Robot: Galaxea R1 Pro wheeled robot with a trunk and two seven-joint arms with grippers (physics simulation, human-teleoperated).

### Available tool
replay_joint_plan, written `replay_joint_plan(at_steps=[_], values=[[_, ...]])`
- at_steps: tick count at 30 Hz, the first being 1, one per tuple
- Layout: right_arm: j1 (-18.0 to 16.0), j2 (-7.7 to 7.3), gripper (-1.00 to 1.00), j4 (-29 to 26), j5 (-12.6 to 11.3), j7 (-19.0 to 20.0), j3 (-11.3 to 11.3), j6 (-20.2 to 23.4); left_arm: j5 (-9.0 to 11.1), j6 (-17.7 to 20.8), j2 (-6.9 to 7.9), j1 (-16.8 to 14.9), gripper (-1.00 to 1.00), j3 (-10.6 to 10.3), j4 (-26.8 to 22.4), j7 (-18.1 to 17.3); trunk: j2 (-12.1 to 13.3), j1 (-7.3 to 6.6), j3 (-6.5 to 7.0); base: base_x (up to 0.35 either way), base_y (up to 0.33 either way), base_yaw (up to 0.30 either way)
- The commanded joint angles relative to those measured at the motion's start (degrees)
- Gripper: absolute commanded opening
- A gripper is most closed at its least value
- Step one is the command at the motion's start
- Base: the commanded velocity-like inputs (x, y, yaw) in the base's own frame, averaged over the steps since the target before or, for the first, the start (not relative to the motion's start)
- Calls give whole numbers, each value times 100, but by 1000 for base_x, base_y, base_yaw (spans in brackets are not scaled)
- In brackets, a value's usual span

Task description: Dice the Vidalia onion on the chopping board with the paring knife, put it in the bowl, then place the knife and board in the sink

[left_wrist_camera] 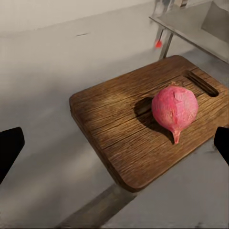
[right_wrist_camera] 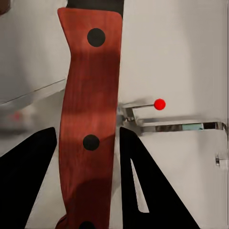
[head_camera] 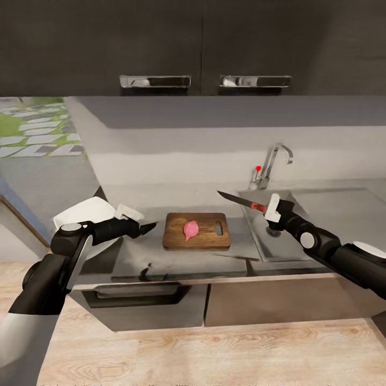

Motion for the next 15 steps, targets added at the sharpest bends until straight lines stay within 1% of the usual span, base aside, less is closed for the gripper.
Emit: replay_joint_plan(at_steps=[1,5,7,9,11,12,13,15], values=[[-15,-5,-100,-10,59,1,26,43,9,40,3,-6,100,-4,-3,-9,-11,5,-12,-50,89,0],[-15,-4,-100,-10,74,1,146,63,9,36,-13,-6,100,-17,7,-13,-11,5,-12,-15,62,0],[-15,5,-100,-10,75,1,175,60,9,35,-18,-6,100,-21,10,-14,-11,5,-12,-4,210,0],[-15,59,-100,-10,76,1,193,59,9,36,-21,-6,100,-21,11,-14,-11,5,-12,-2,262,0],[-15,198,-100,-6,76,1,200,67,9,39,-22,-6,100,-21,15,-14,-11,5,-12,-1,275,0],[-15,332,-100,1,76,1,198,71,9,38,-27,-6,100,-26,15,-14,-11,5,-12,0,248,0],[-15,413,-100,3,76,1,198,75,9,39,-29,-6,100,-31,16,-12,-11,5,-12,0,181,0],[-15,529,-100,9,82,1,197,88,9,37,-30,-5,100,-36,17,-13,-11,5,-12,0,95,0]])
